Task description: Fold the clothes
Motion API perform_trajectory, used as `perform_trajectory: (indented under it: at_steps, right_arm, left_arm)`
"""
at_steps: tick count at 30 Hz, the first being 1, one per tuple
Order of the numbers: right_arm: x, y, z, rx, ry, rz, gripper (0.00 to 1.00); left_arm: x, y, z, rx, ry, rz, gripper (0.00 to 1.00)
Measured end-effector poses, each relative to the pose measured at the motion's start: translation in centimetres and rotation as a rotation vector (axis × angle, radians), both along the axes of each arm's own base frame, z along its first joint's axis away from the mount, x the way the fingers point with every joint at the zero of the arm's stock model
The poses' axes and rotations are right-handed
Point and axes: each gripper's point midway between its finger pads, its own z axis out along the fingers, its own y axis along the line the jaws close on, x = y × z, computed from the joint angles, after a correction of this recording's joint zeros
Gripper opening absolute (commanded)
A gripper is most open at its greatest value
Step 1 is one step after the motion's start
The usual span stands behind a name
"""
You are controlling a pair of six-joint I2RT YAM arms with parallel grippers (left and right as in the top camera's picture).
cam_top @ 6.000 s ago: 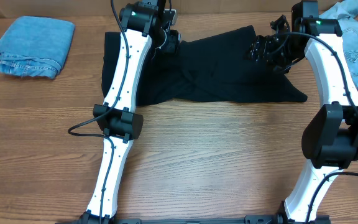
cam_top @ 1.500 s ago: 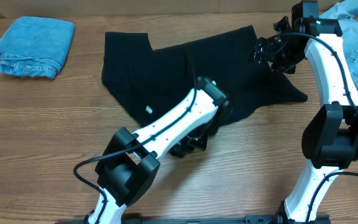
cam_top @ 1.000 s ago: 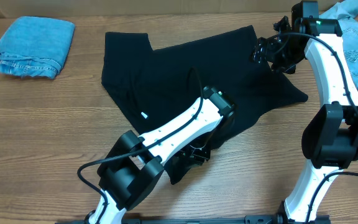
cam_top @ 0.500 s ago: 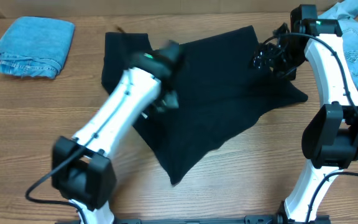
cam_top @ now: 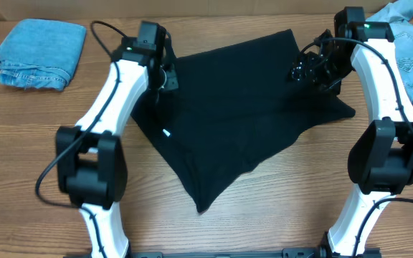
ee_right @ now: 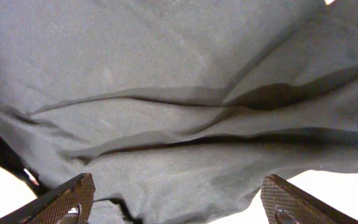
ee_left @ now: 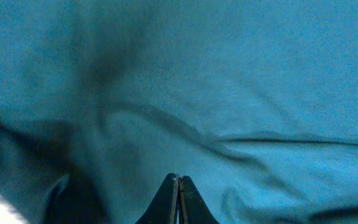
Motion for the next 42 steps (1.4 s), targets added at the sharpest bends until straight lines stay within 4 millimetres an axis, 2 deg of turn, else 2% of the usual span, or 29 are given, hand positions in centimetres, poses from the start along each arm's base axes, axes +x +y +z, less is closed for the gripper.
perform_trajectory:
  at_steps: [4,11,16,24,36,42]
  right_arm:
    - [0.1,1.0,0.0,0.0,-0.01,0.023,0.9]
    - [0.2,1.4,0.0,-0.003,-0.017,0.033,0.9]
    - [0.3,1.2,0.0,-0.015,-0.019,0.032,0.9]
    - [1.0,1.0,0.0,-0.027,-0.046,0.029,0.9]
    - [1.0,1.0,0.0,-0.027,-0.046,0.03,0.93]
    - [0.1,1.0,-0.1,-0.027,-0.009,0.03,0.93]
  left_arm:
    - [-0.7,-0.3,-3.7,-0.003,0.089,-0.009,0.04]
    - [-1.8,-0.6,-7.0,0.007,0.178,-0.018,0.04]
    - [-1.3,-0.6,-7.1,0.007,0.164,-0.017,0.05]
    - [0.7,0.2,-7.1,0.025,0.093,0.004,0.05]
    - [6.3,4.8,-6.6,0.046,-0.083,0.101,0.07]
    - [9.4,5.8,-6.2,0.09,-0.13,0.104,0.08]
